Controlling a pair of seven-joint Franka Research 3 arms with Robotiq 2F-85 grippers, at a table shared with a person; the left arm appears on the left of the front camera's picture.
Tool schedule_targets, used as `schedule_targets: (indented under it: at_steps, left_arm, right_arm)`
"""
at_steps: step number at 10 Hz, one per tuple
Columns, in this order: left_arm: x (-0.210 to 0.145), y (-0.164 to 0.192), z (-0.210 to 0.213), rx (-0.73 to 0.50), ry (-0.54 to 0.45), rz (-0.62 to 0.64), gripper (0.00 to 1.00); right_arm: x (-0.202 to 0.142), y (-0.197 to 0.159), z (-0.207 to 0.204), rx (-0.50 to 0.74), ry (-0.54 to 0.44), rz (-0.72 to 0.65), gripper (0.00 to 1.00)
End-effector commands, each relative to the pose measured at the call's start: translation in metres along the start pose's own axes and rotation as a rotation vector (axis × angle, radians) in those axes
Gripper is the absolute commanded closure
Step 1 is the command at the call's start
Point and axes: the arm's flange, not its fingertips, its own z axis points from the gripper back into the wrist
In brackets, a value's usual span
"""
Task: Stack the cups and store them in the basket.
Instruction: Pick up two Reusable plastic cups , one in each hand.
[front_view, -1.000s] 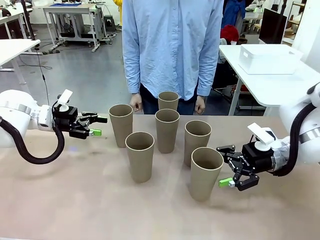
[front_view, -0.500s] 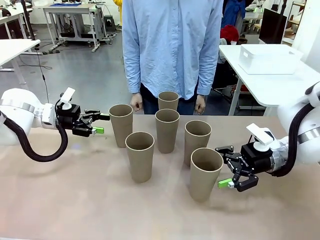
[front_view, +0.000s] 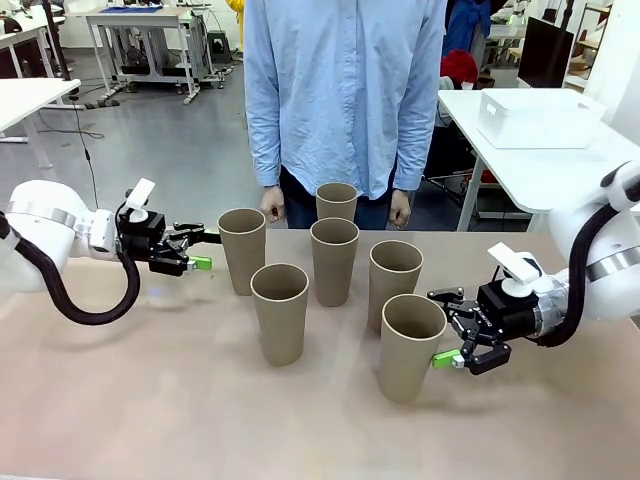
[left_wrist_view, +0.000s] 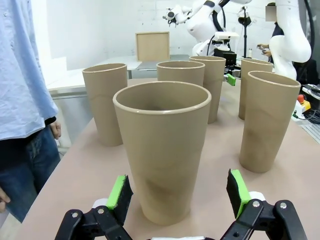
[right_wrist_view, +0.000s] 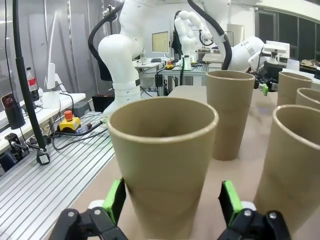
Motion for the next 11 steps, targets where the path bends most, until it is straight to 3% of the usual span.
schedule_targets:
  at_steps: [1, 7, 11]
  left_arm:
    - [-0.004, 0.010, -0.008, -0.007, -0.036, -0.033, 0.00]
    - [-0.011, 0.020, -0.021, -0.017, -0.094, -0.035, 0.00]
    - [-0.016, 0.018, -0.042, -0.047, -0.075, -0.032, 0.00]
  right_arm:
    - [-0.012, -0.015, 0.005, 0.052, -0.020, -0.031, 0.00]
    - [-0.027, -0.013, -0.003, 0.155, -0.055, -0.041, 0.00]
    - [-0.025, -0.010, -0.014, 0.172, -0.067, -0.049, 0.00]
